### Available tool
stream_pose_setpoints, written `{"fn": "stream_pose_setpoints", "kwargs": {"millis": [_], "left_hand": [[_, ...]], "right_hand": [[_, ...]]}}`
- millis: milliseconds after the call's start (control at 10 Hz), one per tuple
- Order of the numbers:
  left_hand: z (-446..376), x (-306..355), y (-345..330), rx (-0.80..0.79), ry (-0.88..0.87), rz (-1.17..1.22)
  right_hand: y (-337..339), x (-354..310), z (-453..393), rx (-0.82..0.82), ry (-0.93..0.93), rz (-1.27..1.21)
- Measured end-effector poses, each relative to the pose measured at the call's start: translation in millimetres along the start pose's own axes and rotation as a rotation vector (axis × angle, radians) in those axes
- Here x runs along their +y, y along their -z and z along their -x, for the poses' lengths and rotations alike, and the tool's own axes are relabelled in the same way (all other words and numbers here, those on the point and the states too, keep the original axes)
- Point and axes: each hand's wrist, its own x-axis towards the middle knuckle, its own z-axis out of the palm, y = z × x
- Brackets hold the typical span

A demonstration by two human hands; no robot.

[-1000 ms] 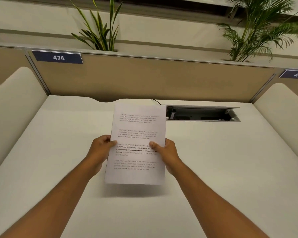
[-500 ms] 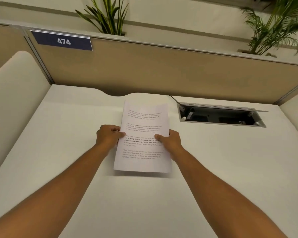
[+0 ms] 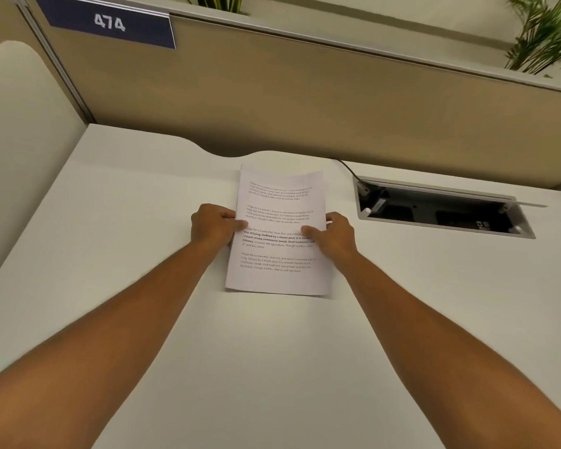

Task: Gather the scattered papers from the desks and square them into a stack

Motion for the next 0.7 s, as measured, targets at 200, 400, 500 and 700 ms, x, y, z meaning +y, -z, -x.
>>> {"fn": "stream_pose_setpoints", "kwargs": {"millis": [200,400,500,700], "left_hand": [[2.0,-12.8,6.2,0.092,0.018,0.054],[2.4,-15.3,1.1,0.114,-0.005,-0.033],[1.4,-18.1,-0.9,0.130,-0.021,-0.062],[18.5,-9.3,1.1,0.157,-0.127,-0.134]], "right_hand": [[5.3,15.5,6.5,0.120,-0.039,0.031],[-0.8,16.3,12.7,0.190,-0.075,0.012],[-1.6,14.7,11.1,0.189,-0.092,-0.001],[5.2,6.2,27.4,0.173,-0.045,0.031]]}}
